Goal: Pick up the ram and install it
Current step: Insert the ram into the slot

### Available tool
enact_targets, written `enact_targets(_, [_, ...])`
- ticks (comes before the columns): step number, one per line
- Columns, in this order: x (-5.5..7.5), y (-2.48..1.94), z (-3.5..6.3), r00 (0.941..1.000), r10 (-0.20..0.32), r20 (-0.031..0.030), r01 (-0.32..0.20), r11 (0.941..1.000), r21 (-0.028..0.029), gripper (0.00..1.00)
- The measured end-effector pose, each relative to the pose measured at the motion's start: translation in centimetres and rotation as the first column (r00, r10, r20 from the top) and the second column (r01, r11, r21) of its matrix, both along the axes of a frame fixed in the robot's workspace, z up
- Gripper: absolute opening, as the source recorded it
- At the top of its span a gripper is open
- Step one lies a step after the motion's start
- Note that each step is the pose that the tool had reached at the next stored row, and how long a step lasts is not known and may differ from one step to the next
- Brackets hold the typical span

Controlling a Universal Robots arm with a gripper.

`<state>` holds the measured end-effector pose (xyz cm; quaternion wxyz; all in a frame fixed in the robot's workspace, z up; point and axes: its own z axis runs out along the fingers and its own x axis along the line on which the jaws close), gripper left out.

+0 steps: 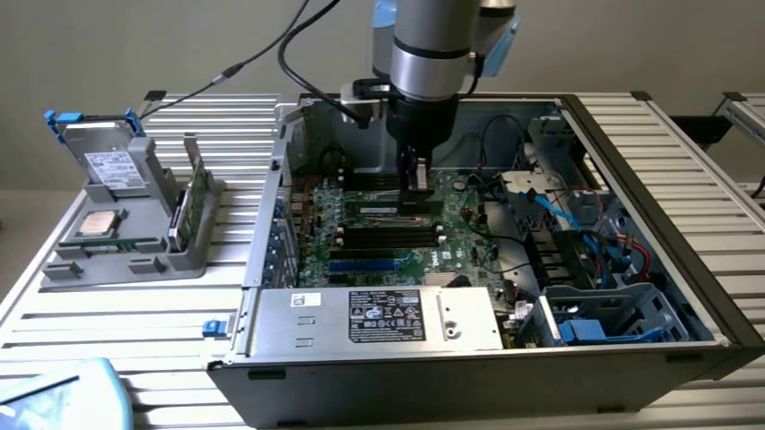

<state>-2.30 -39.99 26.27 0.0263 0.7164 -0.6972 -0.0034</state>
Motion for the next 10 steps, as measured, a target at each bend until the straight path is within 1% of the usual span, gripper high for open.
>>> enact_targets(7, [0.0, 0.00, -1.27, 1.0000, -0.001, 0.0000, 0.001, 1.0000, -0.0001, 0.14])
enact_targets(10, [0.0, 0.00, -1.81, 1.0000, -0.001, 0.0000, 0.001, 1.0000, -0.0028, 0.14])
